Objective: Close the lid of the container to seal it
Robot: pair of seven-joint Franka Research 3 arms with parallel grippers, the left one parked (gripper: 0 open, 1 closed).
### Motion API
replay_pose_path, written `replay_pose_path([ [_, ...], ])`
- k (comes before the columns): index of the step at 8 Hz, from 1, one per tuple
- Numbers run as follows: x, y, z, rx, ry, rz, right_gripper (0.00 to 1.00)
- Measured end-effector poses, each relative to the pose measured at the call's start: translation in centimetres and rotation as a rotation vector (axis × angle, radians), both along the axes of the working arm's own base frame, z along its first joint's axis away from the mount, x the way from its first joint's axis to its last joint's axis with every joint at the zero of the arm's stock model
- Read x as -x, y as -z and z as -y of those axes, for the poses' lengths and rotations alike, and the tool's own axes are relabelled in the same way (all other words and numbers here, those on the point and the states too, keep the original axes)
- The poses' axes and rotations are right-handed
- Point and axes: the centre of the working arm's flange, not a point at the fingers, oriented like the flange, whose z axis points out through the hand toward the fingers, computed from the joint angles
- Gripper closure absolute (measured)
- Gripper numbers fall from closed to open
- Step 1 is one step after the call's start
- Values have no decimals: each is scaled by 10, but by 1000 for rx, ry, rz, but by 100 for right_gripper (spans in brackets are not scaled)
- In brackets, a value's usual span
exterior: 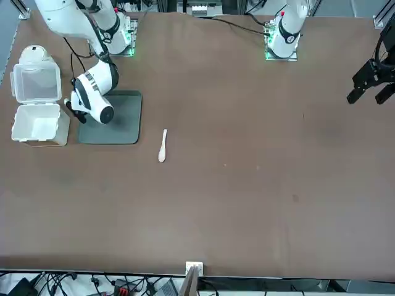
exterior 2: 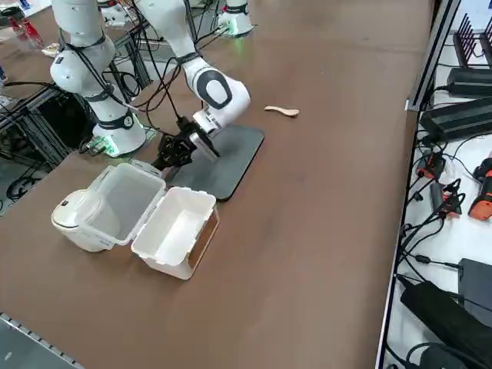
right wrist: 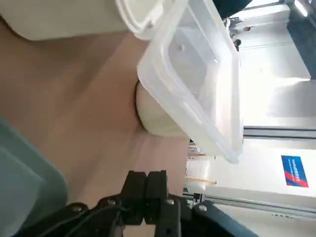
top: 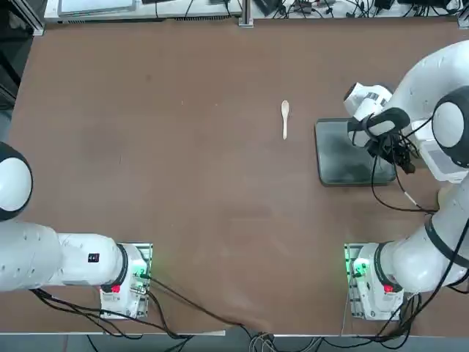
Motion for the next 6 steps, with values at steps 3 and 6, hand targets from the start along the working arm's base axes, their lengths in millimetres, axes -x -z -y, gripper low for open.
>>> replay_pose_path([
  [3,28,11,16,111,-47,17,98],
  [6,42,28,41,198,-86,32,98],
])
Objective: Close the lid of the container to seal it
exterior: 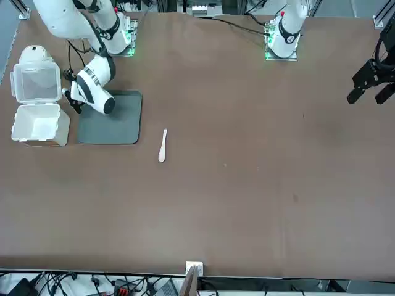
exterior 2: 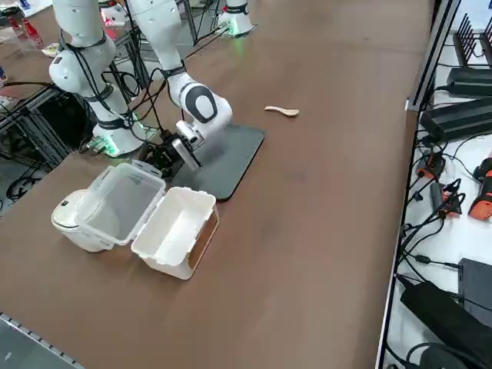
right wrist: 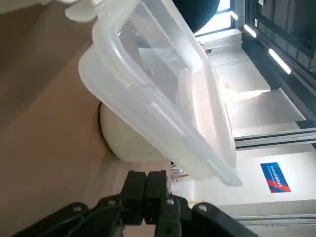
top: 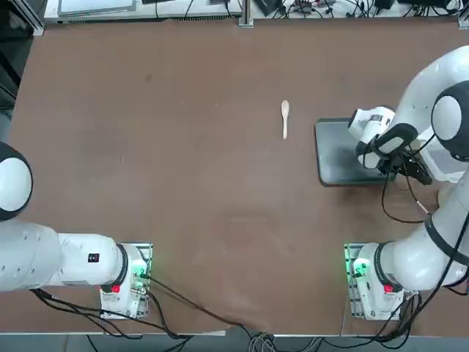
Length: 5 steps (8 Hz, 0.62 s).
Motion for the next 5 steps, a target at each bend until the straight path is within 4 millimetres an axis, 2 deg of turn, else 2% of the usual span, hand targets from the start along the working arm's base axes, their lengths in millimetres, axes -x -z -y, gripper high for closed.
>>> replay_pose_path([
  [2,3,8,6,20,-16,2,98],
  [5,0,5,10,55,-57,-6,98],
])
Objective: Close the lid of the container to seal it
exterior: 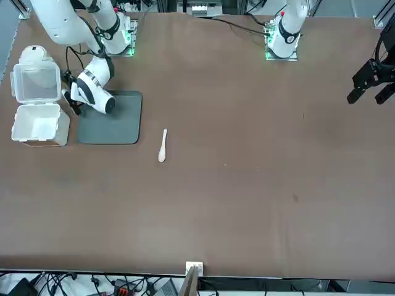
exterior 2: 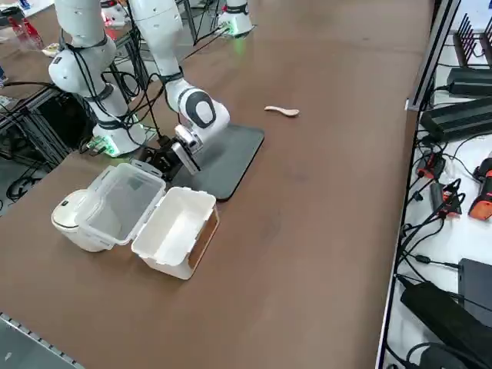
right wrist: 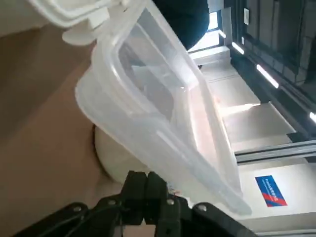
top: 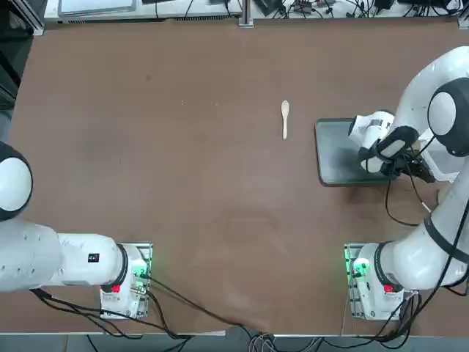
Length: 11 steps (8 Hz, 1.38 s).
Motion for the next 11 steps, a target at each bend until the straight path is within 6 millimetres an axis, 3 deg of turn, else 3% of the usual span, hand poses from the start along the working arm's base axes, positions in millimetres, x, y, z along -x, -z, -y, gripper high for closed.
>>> replay_pose_path([
  [4,-13,-17,-7,32,-26,-14,98],
  [8,-64,-80,-13,-11,-48,-63,98],
  [11,-126,-145,-1,-133,-62,-121,98],
])
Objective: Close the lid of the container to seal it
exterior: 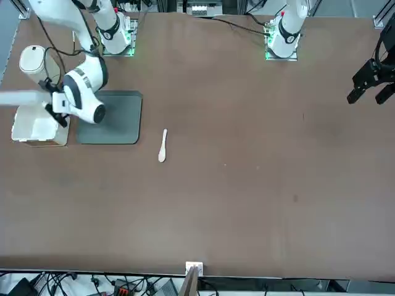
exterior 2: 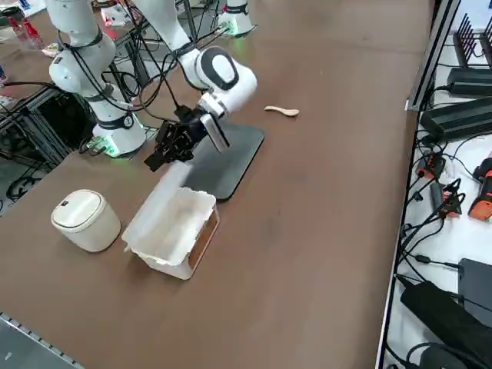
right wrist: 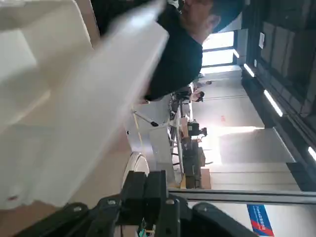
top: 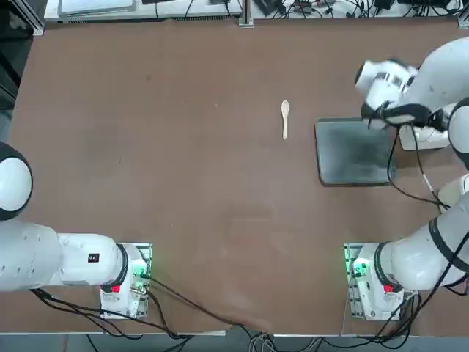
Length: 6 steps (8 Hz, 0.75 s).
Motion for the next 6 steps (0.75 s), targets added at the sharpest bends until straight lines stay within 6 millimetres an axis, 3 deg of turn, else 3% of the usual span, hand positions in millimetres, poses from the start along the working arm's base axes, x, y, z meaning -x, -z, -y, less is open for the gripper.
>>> replay_pose_path([
  [3,-50,-98,51,-309,-9,-45,98],
  [5,-48,-156,99,-625,-112,11,98],
  [6,-40,-172,125,-749,-155,48,98],
])
